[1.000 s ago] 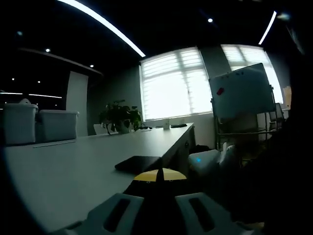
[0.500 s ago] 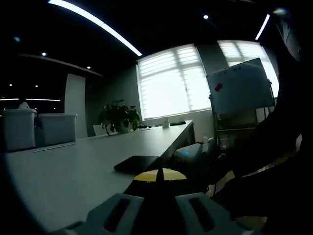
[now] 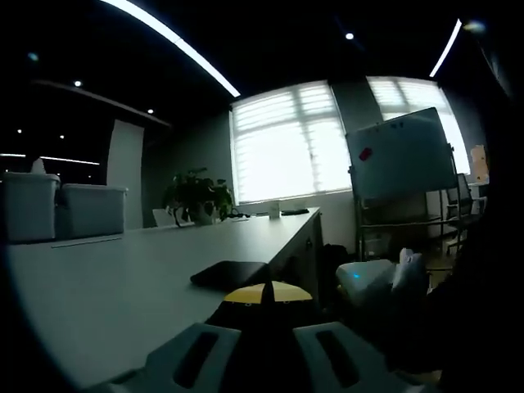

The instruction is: Clamp the fixed fixture on the desktop, loosen the retaining clip, secure it to the edge of the desk, and tighten the retaining clip.

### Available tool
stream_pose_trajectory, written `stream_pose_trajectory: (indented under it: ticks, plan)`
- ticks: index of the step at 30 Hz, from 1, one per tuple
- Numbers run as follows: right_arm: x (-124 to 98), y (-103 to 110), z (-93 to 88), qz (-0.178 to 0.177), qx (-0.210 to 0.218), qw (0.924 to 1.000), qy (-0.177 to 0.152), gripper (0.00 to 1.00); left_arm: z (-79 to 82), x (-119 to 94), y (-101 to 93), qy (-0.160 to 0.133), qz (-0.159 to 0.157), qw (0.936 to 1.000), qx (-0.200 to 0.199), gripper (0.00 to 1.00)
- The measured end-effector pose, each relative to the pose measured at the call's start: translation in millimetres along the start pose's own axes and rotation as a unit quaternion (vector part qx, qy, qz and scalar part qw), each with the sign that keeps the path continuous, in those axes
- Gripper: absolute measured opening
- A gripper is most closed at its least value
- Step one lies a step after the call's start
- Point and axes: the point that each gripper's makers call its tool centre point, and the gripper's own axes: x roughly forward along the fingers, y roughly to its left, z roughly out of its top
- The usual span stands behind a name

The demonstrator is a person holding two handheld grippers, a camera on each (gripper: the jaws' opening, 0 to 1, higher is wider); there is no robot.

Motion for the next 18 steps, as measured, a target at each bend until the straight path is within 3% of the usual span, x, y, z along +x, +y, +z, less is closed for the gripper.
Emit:
stream_pose_trajectory:
  ticks: [2, 3, 4, 6, 11, 18]
  plan:
    - [6, -2, -2.3, -0.030, 0.027, 0.9992, 0.005, 0.47, 0.0, -1, 0.3, -0.003, -0.001, 1.0000, -0.002, 0.01]
    - [7, 2, -0.1, -0.029, 0.037, 0.9989, 0.002, 0.44, -0.1, -1, 0.2, -0.003, -0.001, 1.0000, 0.000, 0.01]
    - [7, 4, 4.2, -0.032, 0.035, 0.9989, -0.007, 0.38, -0.4, -1, 0.1, -0.002, -0.001, 1.0000, 0.000, 0.01]
    - [9, 2, 3.2, -0.049, 0.025, 0.9985, 0.004, 0.41, -0.8, -2, 0.4, 0.002, -0.001, 1.0000, 0.001, 0.01]
    - [7, -6, 2.4, -0.082, 0.006, 0.9966, 0.009, 0.32, -0.7, -2, 0.0, 0.000, -0.001, 1.0000, 0.002, 0.01]
    - [9, -9, 1.9, -0.096, 0.003, 0.9951, 0.020, 0.28, -0.8, -3, -0.6, 0.001, -0.001, 1.0000, -0.001, 0.01]
